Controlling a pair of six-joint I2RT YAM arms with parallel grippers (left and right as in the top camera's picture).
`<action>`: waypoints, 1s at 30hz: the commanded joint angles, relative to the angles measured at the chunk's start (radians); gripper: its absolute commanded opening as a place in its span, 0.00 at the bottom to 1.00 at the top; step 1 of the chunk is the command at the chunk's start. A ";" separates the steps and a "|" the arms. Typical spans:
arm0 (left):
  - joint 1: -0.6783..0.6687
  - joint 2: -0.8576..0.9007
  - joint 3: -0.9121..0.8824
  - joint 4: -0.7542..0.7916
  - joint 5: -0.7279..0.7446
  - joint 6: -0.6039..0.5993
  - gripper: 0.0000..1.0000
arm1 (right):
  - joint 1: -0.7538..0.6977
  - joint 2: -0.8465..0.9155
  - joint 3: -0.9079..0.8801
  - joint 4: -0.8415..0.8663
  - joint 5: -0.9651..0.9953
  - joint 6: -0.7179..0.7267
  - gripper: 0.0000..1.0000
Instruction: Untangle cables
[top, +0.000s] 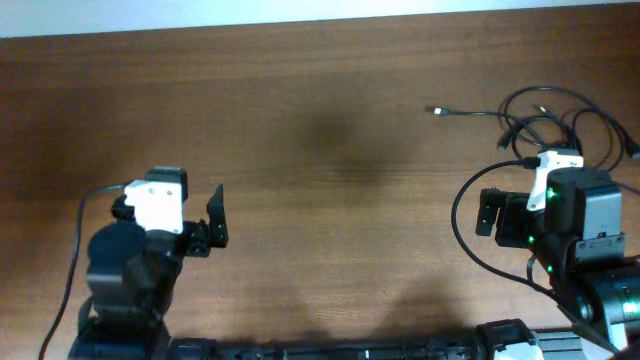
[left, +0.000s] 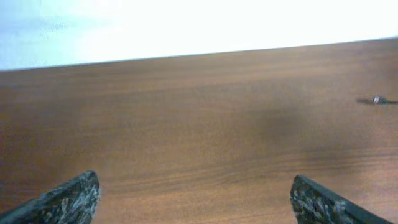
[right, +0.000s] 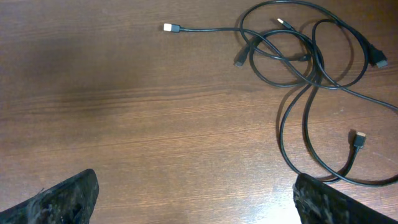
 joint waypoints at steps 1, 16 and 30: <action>0.005 -0.012 -0.014 -0.002 -0.006 -0.006 0.99 | 0.001 -0.004 -0.005 0.000 0.015 0.007 0.99; 0.005 -0.010 -0.014 -0.008 -0.006 -0.006 0.99 | 0.001 -0.003 -0.005 0.002 0.000 0.007 0.99; 0.005 -0.010 -0.014 -0.008 -0.006 -0.006 0.99 | 0.003 -0.032 -0.148 0.421 -0.010 -0.174 0.99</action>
